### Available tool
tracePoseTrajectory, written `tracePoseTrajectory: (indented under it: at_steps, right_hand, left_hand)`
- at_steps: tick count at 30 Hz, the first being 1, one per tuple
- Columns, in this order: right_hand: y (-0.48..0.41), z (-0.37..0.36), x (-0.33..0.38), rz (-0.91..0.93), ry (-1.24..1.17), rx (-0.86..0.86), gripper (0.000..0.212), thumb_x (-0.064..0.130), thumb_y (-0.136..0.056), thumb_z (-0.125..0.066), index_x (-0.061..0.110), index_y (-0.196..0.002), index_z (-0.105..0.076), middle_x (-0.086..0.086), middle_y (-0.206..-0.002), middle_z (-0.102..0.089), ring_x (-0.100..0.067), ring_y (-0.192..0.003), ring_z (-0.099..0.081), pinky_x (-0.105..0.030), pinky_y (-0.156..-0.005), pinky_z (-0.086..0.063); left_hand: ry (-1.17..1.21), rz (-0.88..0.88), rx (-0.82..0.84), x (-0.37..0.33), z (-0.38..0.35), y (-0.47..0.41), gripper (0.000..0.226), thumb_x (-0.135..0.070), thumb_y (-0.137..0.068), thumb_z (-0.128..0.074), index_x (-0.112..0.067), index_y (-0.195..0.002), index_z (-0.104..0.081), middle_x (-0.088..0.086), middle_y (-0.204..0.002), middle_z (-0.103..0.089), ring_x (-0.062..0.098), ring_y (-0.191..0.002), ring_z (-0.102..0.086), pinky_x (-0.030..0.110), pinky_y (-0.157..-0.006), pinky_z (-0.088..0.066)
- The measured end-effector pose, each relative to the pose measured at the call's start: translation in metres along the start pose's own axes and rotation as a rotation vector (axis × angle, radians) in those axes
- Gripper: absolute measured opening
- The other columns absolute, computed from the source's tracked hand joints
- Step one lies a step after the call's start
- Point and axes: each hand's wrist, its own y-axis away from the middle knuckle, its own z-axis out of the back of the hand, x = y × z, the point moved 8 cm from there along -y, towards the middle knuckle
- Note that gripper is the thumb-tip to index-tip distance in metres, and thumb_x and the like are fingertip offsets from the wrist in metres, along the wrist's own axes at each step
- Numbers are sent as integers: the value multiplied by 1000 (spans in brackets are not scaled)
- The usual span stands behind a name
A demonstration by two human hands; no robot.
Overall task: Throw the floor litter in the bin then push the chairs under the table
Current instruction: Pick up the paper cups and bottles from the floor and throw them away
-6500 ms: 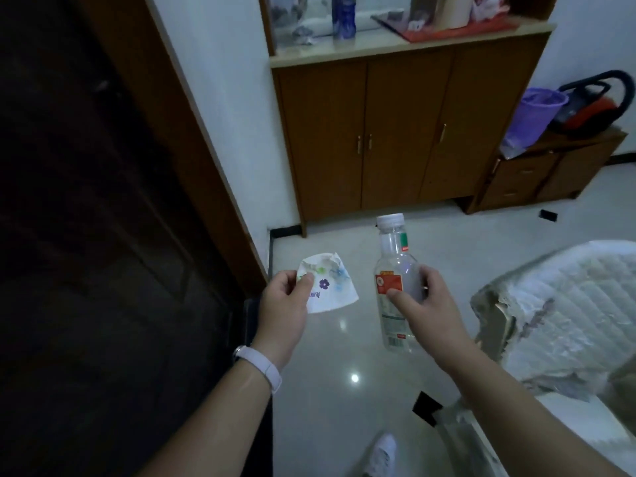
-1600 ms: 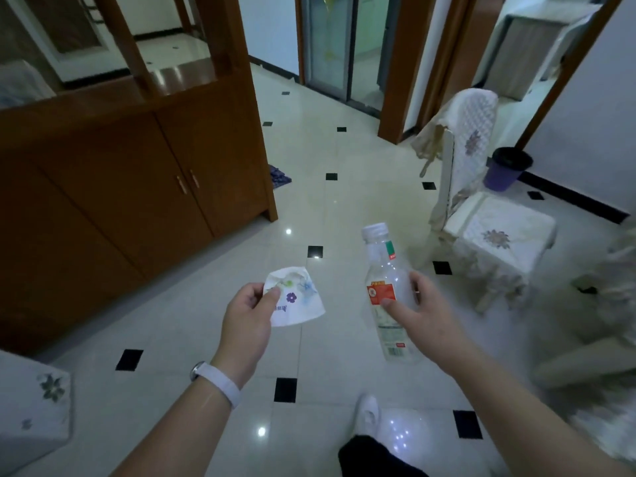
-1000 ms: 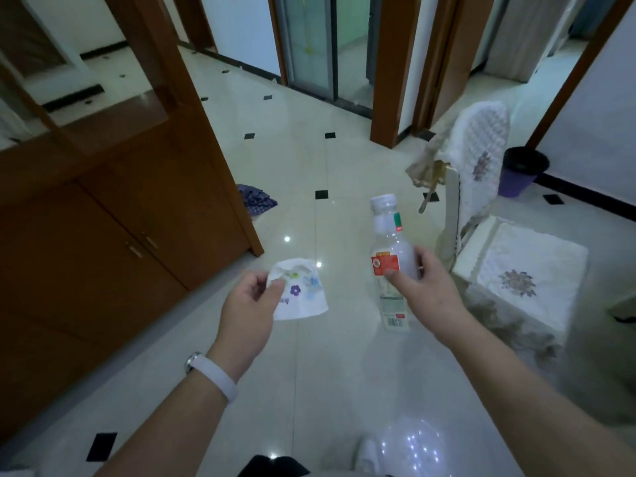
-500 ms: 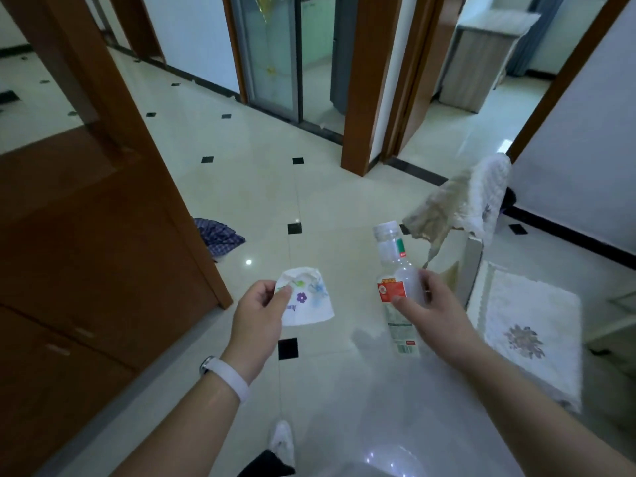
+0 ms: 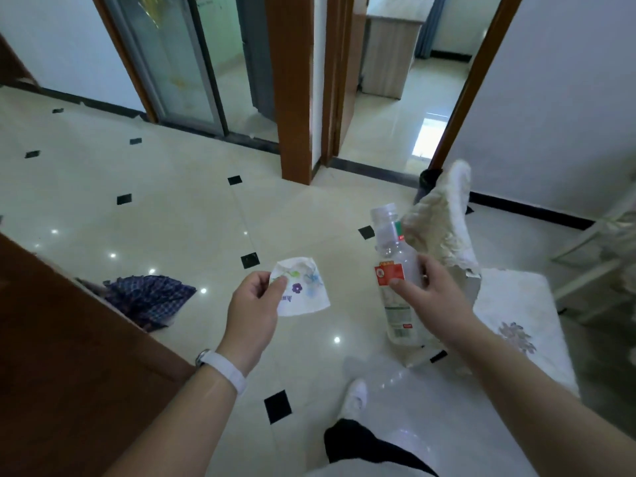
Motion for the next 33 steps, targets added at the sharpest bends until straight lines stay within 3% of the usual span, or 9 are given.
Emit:
tracePoseTrajectory:
  at_steps: [3,6,8,11,15,19,25,28,33]
  right_hand:
    - [-55,-7,-10,-46,-29,-1,53,44,-76,-73,29,-124,-56,13,-107,-67,-2,-95,-64,-25,-78,-49]
    - [-115,-14,-16,-86,-111,12,56,55,-65,-69,34,-117,-58,15,-105,-67,-4,-96,-64,-36,-88,-52]
    - [-150,-14,-16,-105,-133,11,52,54,-68,-69,35,-115,-58,17,-103,-66,0,-93,-63,-32,-86,-51]
    - [-208,-12,0,-79,-136,60,36,37,-81,-72,34,-113,-56,17,-101,-65,5,-89,-60,-14,-67,-43]
    - [-266,1,11,-55,-138,49,44,36,-84,-71,29,-123,-52,19,-105,-61,5,-89,-58,-17,-67,-41]
    - [-300,22,8,-72,-159,14,36,31,-85,-71,30,-116,-54,18,-100,-62,9,-81,-59,-8,-61,-41]
    - [-353,44,-15,-181,-160,-104,35,35,-86,-69,31,-117,-53,14,-102,-62,1,-85,-59,-21,-66,-43]
    - [-385,53,-18,-227,-157,-157,34,35,-86,-69,32,-116,-53,14,-102,-64,0,-87,-62,-19,-66,-45]
    - [-444,68,-16,-302,-220,-354,21,34,-85,-69,31,-103,-59,6,-99,-68,-15,-91,-66,-37,-81,-55]
  left_hand:
    - [-31,3,-14,-7,-14,-45,12,-23,-93,-64,-14,-85,-65,5,-79,-69,14,-72,-58,31,-70,-45]
    - [-87,20,-65,-23,-20,-88,14,-25,-94,-63,-13,-89,-66,-9,-73,-68,12,-71,-59,30,-70,-45]
    - [-113,29,-72,-37,-27,-115,14,-26,-95,-62,-14,-90,-67,-6,-77,-71,15,-75,-62,33,-72,-48]
    - [-124,4,-115,-65,-43,-161,14,-25,-95,-62,-13,-91,-67,4,-84,-73,19,-78,-65,36,-72,-50]
    - [-133,8,-124,-80,-79,-208,10,-23,-95,-63,-15,-89,-66,0,-82,-71,12,-73,-64,27,-66,-48]
    - [-160,-3,-30,-91,-125,-251,11,-19,-95,-62,-12,-87,-66,3,-80,-70,16,-73,-61,26,-67,-46]
    - [-145,1,118,-97,-188,-337,12,-19,-95,-63,-11,-88,-67,5,-79,-70,21,-74,-62,42,-69,-52]
    - [-146,3,196,-95,-218,-386,13,-19,-95,-62,-9,-89,-67,10,-84,-72,21,-75,-62,36,-71,-49]
    - [-158,-1,367,-102,-266,-482,12,-20,-95,-62,-12,-88,-67,5,-82,-71,18,-74,-62,32,-69,-49]
